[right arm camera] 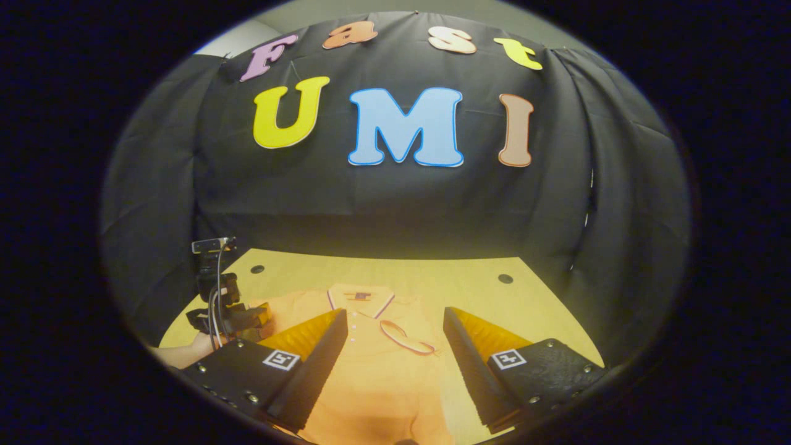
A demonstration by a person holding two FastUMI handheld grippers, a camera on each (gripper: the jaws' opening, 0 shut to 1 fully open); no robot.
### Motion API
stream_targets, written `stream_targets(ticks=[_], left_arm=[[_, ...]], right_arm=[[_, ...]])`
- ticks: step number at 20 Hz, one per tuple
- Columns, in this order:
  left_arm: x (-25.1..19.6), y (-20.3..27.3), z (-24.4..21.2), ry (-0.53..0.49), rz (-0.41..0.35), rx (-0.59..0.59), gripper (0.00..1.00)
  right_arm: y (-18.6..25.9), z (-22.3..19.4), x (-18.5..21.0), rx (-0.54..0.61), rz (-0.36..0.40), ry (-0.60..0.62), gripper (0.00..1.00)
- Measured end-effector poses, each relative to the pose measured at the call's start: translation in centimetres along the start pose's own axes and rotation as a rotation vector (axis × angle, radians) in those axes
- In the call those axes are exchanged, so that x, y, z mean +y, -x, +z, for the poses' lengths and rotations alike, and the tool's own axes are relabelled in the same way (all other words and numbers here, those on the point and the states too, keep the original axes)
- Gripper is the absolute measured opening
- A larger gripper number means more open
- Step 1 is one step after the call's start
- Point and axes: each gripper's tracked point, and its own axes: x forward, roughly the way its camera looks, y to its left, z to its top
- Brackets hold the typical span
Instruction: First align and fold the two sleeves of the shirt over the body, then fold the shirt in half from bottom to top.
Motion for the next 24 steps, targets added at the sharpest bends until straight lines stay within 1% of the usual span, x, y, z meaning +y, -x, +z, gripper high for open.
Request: stream_targets(ticks=[2,5,7,9,10,12,13,14,15,16,17,18,19,20,21,24], left_arm=[[0.6,-1.1,-0.6,-0.003,0.019,0.025,0.94],[1.1,-2.0,-1.6,-0.038,0.046,0.059,0.94],[0.7,-2.6,-1.6,-0.047,0.031,0.054,0.93],[0.9,-2.7,-1.9,-0.083,0.045,0.073,0.95],[0.7,-2.8,-1.9,-0.085,0.030,0.071,0.92],[0.2,-3.0,-1.9,-0.092,0.030,0.073,0.85],[0.1,-3.0,-2.0,-0.104,0.022,0.079,0.80],[-0.5,-3.0,-2.0,-0.107,0.001,0.080,0.80],[-0.7,-2.9,-2.1,-0.113,0.006,0.083,0.59],[-0.7,-2.9,-2.1,-0.131,0.010,0.087,0.49],[-1.4,-2.8,-2.2,-0.135,-0.009,0.088,0.40],[-1.4,-3.0,-2.3,-0.145,0.006,0.089,0.31],[-1.7,-3.0,-2.3,-0.173,-0.001,0.090,0.22],[-1.8,-3.0,-2.1,-0.191,0.011,0.088,0.16],[-2.2,-3.0,-2.0,-0.205,0.003,0.088,0.11],[-3.0,-2.4,-0.5,-0.212,-0.003,0.049,0.11]], right_arm=[[0.5,-0.6,-0.2,0.011,-0.002,-0.018,0.97],[0.9,-2.2,-1.1,0.043,-0.022,-0.026,0.96],[1.1,-3.1,-1.2,0.064,-0.020,-0.041,0.97],[1.4,-3.6,-1.4,0.077,-0.020,-0.058,0.97],[1.5,-3.8,-1.4,0.081,-0.016,-0.067,0.97],[1.2,-4.5,-1.4,0.096,-0.009,-0.081,0.97],[1.2,-4.7,-1.5,0.102,-0.008,-0.088,0.97],[1.3,-4.9,-1.6,0.106,-0.006,-0.097,0.97],[1.4,-4.9,-1.6,0.107,-0.005,-0.103,0.97],[1.3,-5.2,-1.8,0.109,-0.010,-0.105,0.96],[1.3,-5.3,-2.1,0.111,-0.016,-0.105,0.96],[1.4,-5.5,-2.4,0.112,-0.020,-0.109,0.96],[1.5,-5.5,-2.6,0.116,-0.023,-0.115,0.96],[1.6,-5.9,-2.8,0.119,-0.026,-0.121,0.96],[1.5,-6.0,-3.0,0.120,-0.032,-0.127,0.96],[1.2,-6.6,-3.6,0.124,-0.049,-0.148,0.97]])
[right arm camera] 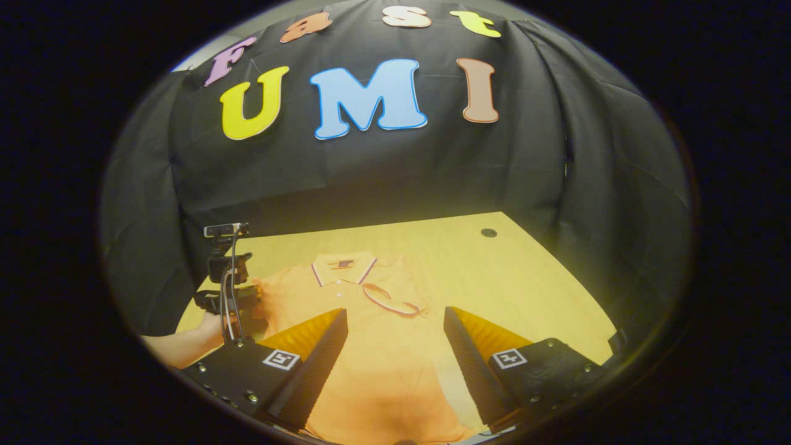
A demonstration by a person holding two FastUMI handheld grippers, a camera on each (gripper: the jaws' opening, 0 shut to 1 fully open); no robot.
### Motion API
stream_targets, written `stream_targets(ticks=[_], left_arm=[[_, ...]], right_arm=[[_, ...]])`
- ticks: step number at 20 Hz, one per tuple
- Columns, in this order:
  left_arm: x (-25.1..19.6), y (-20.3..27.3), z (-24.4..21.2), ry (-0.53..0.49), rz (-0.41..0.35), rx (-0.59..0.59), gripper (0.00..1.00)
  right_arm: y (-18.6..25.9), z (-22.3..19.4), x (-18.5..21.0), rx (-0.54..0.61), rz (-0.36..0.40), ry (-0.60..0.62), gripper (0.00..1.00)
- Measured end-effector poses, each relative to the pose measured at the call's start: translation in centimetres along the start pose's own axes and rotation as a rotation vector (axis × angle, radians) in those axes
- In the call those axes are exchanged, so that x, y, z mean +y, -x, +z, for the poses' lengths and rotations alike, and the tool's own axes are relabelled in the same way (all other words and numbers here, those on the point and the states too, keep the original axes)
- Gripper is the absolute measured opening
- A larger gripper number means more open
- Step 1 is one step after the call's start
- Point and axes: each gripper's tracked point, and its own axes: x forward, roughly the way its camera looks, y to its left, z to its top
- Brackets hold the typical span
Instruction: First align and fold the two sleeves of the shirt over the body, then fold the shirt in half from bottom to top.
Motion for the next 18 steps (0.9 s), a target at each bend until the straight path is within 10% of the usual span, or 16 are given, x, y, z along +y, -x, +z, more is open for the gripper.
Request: stream_targets(ticks=[18], left_arm=[[-12.8,1.9,2.9,-0.225,-0.217,-0.065,0.11]], right_arm=[[-1.8,-2.6,-1.1,0.045,-0.060,-0.063,0.97]])
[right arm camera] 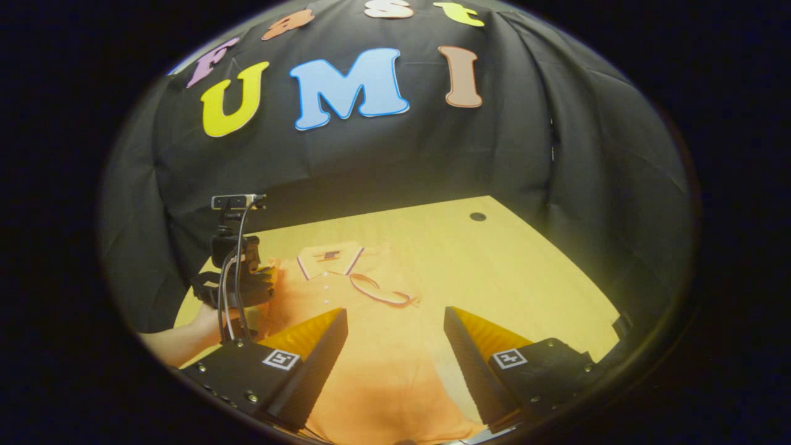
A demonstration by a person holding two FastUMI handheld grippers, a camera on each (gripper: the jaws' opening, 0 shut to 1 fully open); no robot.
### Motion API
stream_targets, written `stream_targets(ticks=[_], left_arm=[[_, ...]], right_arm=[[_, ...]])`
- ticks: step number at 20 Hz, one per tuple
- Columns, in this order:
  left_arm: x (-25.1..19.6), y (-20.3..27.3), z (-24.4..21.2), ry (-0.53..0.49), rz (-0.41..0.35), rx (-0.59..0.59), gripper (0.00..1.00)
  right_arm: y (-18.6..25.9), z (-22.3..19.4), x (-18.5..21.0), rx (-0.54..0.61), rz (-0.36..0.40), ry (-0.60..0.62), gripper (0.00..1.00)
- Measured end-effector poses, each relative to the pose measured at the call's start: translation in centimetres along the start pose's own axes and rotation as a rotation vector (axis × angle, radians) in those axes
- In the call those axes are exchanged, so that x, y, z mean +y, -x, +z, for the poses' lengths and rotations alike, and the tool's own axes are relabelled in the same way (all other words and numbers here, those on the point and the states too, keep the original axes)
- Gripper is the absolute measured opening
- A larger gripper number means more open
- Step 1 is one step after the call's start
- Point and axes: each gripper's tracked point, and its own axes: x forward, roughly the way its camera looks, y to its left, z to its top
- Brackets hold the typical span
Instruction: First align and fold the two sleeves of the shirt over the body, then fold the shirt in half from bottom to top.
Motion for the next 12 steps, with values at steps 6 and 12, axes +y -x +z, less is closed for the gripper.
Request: stream_targets(ticks=[6,12], left_arm=[[-2.0,-0.6,-0.9,-0.051,-0.049,0.045,0.14],[-3.5,2.0,-0.7,-0.014,-0.079,0.037,0.64]], right_arm=[[-0.1,-1.2,-1.0,0.007,-0.035,-0.008,0.97],[0.2,-2.2,-1.8,-0.001,-0.019,0.046,0.98]])
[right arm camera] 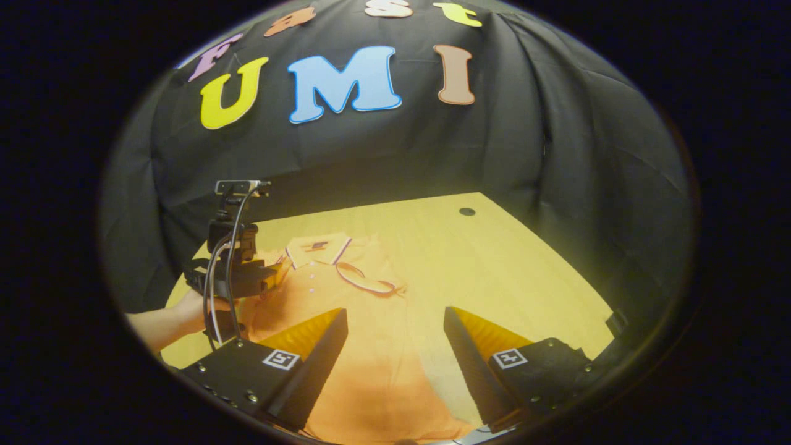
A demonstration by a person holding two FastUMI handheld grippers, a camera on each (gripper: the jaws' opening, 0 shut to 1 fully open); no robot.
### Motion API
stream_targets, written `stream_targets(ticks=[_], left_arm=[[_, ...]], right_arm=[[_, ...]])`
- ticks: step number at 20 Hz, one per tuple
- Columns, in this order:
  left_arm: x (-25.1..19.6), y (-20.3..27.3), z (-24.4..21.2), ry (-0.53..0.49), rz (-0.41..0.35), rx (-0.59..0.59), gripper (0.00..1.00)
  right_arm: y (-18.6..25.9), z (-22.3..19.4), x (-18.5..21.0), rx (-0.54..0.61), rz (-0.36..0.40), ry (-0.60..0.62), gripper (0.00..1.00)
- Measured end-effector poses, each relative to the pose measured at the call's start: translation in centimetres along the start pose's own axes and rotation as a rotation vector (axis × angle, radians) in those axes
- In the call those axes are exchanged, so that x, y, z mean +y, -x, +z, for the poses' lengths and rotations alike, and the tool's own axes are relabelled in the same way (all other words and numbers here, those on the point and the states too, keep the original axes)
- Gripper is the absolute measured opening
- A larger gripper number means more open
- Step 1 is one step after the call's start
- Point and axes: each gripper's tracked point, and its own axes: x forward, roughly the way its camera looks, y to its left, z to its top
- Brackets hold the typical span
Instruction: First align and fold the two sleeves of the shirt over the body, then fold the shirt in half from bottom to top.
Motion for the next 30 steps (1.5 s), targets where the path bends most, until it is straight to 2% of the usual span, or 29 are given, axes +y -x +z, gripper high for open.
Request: stream_targets(ticks=[1,3,6,7,9,14,21,22,23,27,30], left_arm=[[-0.2,0.7,-0.1,0.013,-0.003,0.001,0.73],[-0.8,2.3,-0.7,0.051,-0.019,0.009,0.84],[-2.0,5.4,-1.9,0.106,-0.043,0.024,0.87],[-2.2,6.4,-2.4,0.115,-0.047,0.030,0.92],[-2.3,8.7,-3.5,0.116,-0.042,0.033,0.95],[-3.0,14.1,-6.8,0.098,-0.033,0.055,0.96],[-4.4,20.3,-10.4,0.137,-0.038,0.075,0.96],[-4.6,21.1,-11.0,0.152,-0.042,0.083,0.92],[-4.6,21.8,-11.5,0.167,-0.043,0.088,0.96],[-4.6,24.3,-13.6,0.171,-0.054,0.105,0.93],[-4.7,26.0,-15.5,0.168,-0.059,0.126,0.96]], right_arm=[[0.1,-0.2,-0.1,-0.002,0.007,0.001,0.98],[0.9,-0.9,-0.4,-0.002,0.025,0.012,0.98],[1.1,-2.3,-0.6,0.006,0.050,0.039,0.98],[1.3,-2.8,-0.7,0.010,0.058,0.048,0.98],[1.5,-3.9,-0.9,0.022,0.069,0.067,0.98],[2.3,-6.5,-1.1,0.056,0.100,0.068,0.98],[4.1,-9.5,-2.0,0.116,0.130,0.112,0.98],[4.2,-10.0,-2.2,0.125,0.130,0.114,0.98],[4.4,-10.6,-2.3,0.135,0.132,0.113,0.98],[5.1,-13.1,-2.5,0.177,0.146,0.116,0.98],[5.5,-15.0,-2.5,0.211,0.160,0.132,0.98]])
